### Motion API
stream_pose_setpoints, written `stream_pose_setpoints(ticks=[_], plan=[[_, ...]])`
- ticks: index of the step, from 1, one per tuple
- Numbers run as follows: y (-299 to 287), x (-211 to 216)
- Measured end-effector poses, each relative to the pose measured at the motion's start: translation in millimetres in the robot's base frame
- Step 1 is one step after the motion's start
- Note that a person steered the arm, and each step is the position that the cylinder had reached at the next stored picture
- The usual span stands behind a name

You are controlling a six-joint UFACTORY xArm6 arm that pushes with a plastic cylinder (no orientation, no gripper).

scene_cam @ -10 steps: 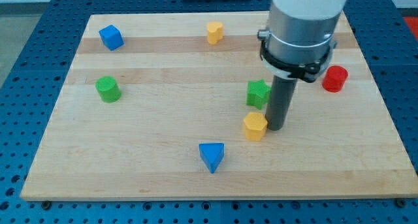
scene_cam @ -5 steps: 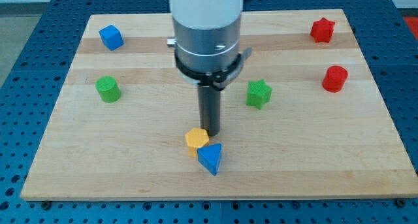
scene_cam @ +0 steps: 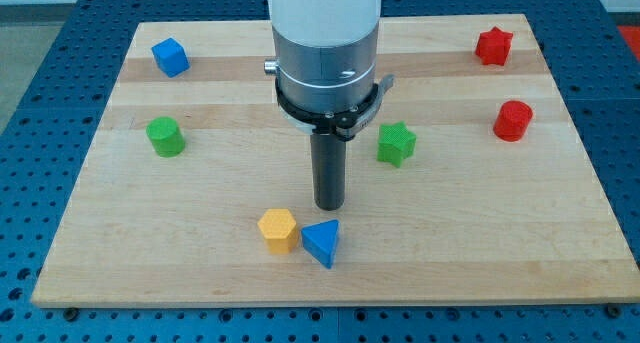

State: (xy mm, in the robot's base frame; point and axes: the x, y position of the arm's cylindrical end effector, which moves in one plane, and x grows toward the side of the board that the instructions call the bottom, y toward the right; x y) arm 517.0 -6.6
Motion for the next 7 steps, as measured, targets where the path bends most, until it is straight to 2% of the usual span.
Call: stream_pose_setpoints(ticks=[4, 5, 7], plan=[[-88, 6], [-93, -6], [-35, -181]])
